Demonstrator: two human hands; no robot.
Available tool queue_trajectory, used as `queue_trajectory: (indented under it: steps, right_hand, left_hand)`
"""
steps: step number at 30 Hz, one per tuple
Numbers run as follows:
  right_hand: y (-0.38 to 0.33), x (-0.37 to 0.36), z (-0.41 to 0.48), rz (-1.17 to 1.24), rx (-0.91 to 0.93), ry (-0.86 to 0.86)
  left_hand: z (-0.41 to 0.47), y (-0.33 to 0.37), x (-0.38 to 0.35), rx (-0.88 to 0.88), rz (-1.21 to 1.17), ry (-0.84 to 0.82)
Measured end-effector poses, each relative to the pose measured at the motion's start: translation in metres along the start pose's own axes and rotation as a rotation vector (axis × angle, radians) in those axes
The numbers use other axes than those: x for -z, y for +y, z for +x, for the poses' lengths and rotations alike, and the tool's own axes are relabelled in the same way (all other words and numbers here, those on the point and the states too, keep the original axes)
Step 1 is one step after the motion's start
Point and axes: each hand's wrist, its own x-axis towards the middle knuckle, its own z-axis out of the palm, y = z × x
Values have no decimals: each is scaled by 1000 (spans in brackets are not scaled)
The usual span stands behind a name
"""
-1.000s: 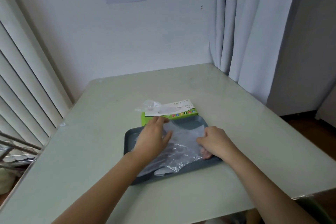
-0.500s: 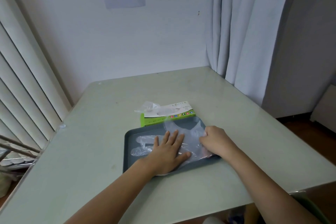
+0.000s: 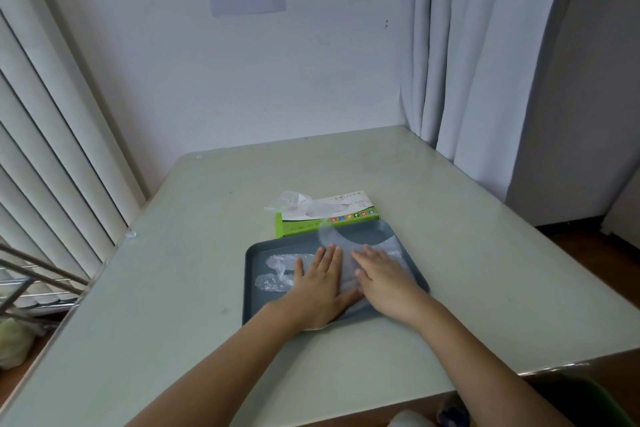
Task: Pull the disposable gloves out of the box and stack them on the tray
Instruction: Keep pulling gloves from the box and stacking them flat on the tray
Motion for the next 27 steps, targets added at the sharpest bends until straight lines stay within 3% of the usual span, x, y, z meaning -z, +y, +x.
queue_trajectory:
  steps: [2, 9, 15, 23, 27]
  right_hand:
    - [1, -2, 2, -99, -58, -42]
    - [2, -6, 4, -98, -100, -83]
    - [0, -2, 1, -73, -111, -115]
    - [-3, 0, -2, -86, -125, -129]
    - [-7, 6, -2, -101, -122, -150]
  left_hand:
    - [-6, -6, 1, 50, 0, -17]
    - [-41, -38, 13, 219, 0, -162]
    - [-57, -43, 23, 347, 267, -298]
    - [-81, -60, 40, 309, 292, -253]
    - [-78, -54, 53, 312, 169, -43]
